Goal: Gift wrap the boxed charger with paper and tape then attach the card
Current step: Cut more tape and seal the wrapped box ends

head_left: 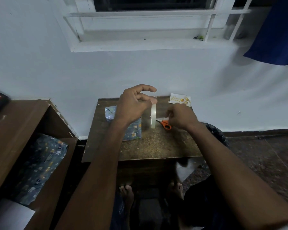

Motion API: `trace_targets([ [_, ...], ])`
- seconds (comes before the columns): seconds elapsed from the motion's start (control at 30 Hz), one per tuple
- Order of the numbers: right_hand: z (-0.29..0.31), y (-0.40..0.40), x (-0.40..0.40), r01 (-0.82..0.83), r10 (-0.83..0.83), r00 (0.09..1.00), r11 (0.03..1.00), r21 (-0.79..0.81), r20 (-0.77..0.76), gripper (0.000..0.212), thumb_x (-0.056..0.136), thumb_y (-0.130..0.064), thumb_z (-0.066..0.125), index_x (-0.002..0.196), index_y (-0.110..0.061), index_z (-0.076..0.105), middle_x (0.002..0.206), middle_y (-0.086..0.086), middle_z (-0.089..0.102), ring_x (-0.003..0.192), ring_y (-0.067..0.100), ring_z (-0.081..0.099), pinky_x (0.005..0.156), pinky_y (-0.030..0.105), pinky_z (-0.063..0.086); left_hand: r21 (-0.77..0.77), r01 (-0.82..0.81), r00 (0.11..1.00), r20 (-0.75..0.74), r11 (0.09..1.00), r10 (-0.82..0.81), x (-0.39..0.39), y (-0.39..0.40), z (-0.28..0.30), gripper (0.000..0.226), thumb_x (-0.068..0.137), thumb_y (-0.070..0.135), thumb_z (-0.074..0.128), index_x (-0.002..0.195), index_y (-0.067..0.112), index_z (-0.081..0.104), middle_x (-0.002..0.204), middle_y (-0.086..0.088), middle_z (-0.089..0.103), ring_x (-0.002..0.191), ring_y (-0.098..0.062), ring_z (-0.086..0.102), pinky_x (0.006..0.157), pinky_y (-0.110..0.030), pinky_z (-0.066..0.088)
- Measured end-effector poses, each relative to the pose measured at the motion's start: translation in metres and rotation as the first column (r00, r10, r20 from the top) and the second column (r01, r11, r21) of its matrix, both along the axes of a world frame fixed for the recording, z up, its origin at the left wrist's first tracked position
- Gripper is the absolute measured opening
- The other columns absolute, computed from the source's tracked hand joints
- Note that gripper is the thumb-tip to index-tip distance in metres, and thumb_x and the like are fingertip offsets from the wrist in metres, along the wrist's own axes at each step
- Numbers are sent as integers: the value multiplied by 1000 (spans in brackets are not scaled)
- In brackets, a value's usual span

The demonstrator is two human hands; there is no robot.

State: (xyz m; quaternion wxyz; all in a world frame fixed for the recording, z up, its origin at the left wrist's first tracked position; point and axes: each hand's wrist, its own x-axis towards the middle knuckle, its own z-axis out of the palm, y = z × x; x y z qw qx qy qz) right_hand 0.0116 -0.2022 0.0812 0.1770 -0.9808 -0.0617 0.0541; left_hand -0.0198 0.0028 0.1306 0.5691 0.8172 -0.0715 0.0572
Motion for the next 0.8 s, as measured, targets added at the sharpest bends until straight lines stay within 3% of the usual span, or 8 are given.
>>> trace_targets([
  [0.17,-9,14,-3,31,-31,1000,987,-156,5,14,84,-22,78,98,-22,77,103,4,70,96,25,67,80,41,59,81,7,1000,-6,997,-6,0,0,1,35,91,9,73,115,34,76,86,14,82,100,6,72,101,-34,54],
  [0.23,-11,19,-4,45,-36,998,981,-189,53,12,87,-23,77,99,-20,75,102,5,70,95,26,67,76,38,56,96,22,1000,-4,995,-22,0,0,1,39,91,4,67,116,33,76,87,13,82,75,9,69,83,-32,56],
  [0.3,-12,24,-6,52,-27,994,967,-250,103,15,90,-24,76,102,-17,72,103,7,70,95,29,68,71,35,50,102,34,999,-8,994,-33,-1,0,2,44,91,-2,62,116,32,76,89,12,82,43,2,49,63,-27,46],
  [0.33,-12,27,-7,52,-17,992,956,-288,124,15,92,-22,74,105,-15,70,103,8,69,95,30,69,70,35,47,101,36,999,-10,994,-35,-1,1,1,47,90,-3,59,116,32,75,89,12,82,38,-2,41,59,-25,42],
  [0.5,-12,41,-15,32,47,984,899,-436,170,19,98,-11,65,117,-11,67,107,9,70,97,31,71,69,37,47,92,42,999,-8,995,-41,0,3,0,51,89,-6,56,117,33,75,91,12,82,38,-3,38,55,-24,38],
  [0.67,-12,45,-18,21,64,983,892,-452,172,20,99,-11,66,119,-11,68,107,9,72,96,29,72,68,36,47,86,29,999,-17,996,-28,-3,2,4,50,89,-8,57,119,28,75,92,8,82,43,9,49,58,-24,35],
  [0.8,-13,43,-17,29,48,983,914,-405,179,19,98,-14,67,116,-11,68,105,9,72,94,29,71,67,36,46,77,39,999,-19,996,-37,-3,3,3,55,87,-11,54,119,28,75,92,9,82,40,2,45,52,-22,35],
])
